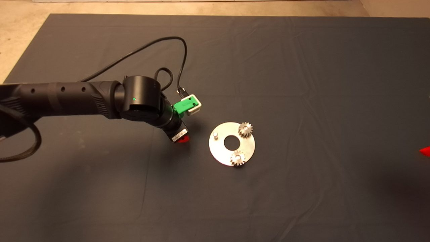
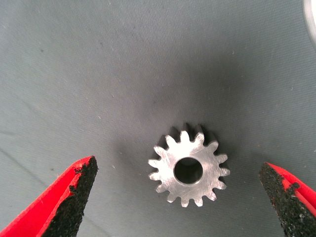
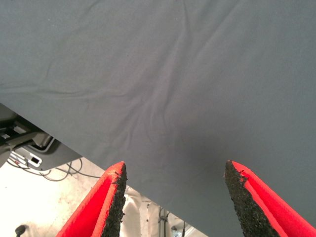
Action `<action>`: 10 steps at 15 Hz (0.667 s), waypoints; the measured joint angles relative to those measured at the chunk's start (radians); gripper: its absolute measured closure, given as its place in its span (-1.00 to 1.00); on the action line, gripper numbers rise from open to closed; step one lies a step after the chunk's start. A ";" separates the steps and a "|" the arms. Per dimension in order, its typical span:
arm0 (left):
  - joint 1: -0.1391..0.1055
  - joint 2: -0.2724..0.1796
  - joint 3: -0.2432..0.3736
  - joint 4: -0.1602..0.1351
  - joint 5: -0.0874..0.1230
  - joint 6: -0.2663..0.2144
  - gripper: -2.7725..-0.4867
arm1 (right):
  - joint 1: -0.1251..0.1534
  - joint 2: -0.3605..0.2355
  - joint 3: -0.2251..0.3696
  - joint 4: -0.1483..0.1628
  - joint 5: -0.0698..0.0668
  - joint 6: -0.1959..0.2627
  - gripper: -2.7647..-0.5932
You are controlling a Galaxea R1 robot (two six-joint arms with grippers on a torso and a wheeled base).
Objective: Install three planetary gears onto the carrier pins
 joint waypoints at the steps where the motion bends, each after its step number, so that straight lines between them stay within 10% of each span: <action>1: 0.008 -0.003 0.000 -0.001 -0.001 0.000 -0.64 | 0.000 0.000 0.000 0.000 0.000 0.000 0.22; 10: 0.023 -0.004 -0.006 0.000 -0.036 -0.006 -0.56 | 0.000 0.000 0.001 0.000 0.000 0.000 0.22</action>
